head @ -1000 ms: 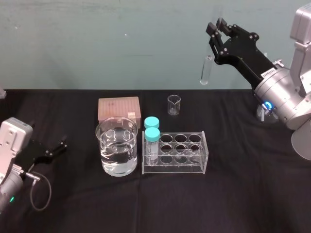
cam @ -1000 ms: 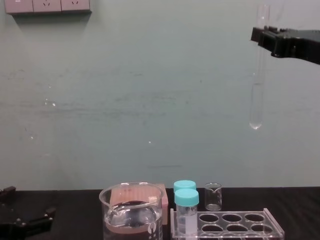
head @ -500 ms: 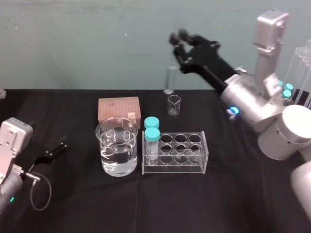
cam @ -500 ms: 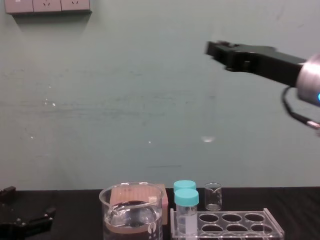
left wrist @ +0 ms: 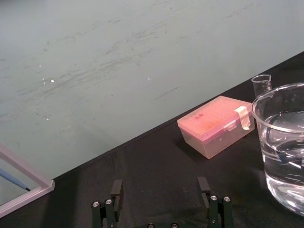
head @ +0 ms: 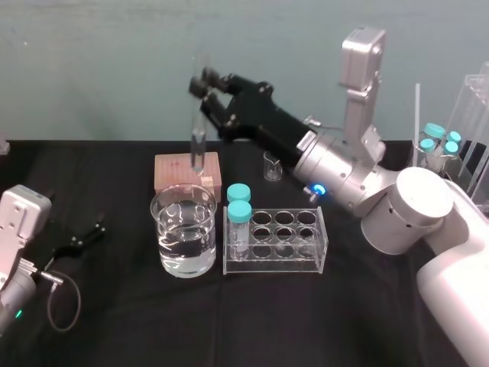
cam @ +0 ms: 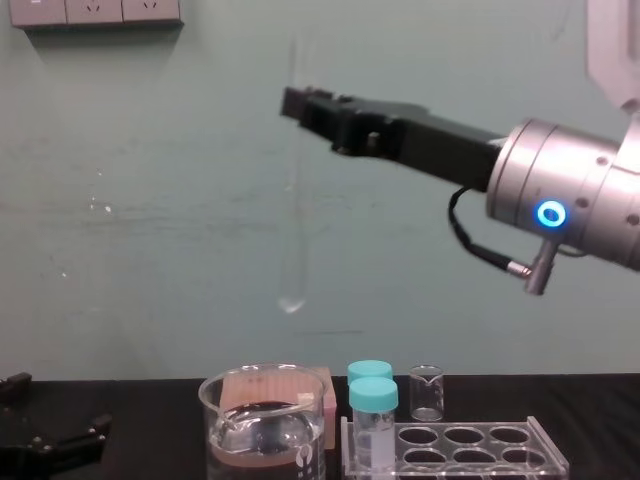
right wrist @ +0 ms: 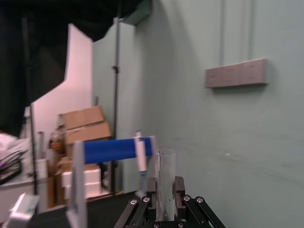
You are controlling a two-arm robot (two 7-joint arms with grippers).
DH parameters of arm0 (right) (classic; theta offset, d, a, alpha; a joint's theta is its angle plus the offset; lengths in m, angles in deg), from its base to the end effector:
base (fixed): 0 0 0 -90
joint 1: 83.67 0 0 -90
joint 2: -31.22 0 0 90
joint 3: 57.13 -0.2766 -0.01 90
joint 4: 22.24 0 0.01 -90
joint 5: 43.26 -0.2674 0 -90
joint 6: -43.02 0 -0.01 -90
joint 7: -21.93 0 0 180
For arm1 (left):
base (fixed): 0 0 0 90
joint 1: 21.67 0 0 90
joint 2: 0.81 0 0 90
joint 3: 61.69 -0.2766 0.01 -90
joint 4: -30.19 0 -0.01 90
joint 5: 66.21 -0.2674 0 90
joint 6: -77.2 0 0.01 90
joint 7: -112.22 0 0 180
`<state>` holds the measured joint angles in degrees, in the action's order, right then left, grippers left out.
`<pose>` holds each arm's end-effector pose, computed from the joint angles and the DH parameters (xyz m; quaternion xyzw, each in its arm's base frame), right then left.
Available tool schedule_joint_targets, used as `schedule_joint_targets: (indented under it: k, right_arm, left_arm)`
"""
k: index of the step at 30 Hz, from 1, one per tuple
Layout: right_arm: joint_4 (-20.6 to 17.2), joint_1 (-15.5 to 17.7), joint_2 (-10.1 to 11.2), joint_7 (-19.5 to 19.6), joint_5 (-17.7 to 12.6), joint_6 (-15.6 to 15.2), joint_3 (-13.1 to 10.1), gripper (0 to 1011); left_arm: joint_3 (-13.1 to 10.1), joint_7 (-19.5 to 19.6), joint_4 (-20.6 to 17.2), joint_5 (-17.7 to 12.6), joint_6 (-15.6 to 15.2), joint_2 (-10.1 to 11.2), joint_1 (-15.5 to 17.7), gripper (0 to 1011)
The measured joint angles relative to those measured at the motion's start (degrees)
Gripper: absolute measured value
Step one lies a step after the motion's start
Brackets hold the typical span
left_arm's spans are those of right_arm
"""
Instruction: Hold the test tube with one hand and immerse one end into the beaker, then return it to the test tube rack.
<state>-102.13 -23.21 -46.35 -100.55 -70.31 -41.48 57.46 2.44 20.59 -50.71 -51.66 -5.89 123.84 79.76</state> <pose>0.3961 0.0420 -0.1796 0.1292 -0.0953 -0.3007 0.9401 0.3167 0.0860 -0.2836 0.1415 -0.1325 0.5799 0.7913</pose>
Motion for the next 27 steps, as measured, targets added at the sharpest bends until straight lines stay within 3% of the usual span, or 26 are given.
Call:
schedule_joint_targets:
  k: [12, 19, 27]
  right_arm:
    - [4.46, -1.76, 2.41, -6.68, -1.68, 1.61, 4.17, 223]
    - [6.89, -2.84, 3.45, -8.24, -2.2, 2.68, 5.28, 223]
    - [9.45, -3.61, 3.05, -9.06, -3.48, 3.67, 6.19, 222]
  left_arm:
    - [0.0, 0.0, 0.0, 0.0, 0.0, 0.0, 0.0, 1000]
    - [0.0, 0.0, 0.0, 0.0, 0.0, 0.0, 0.0, 1000]
    - [0.0, 0.0, 0.0, 0.0, 0.0, 0.0, 0.0, 1000]
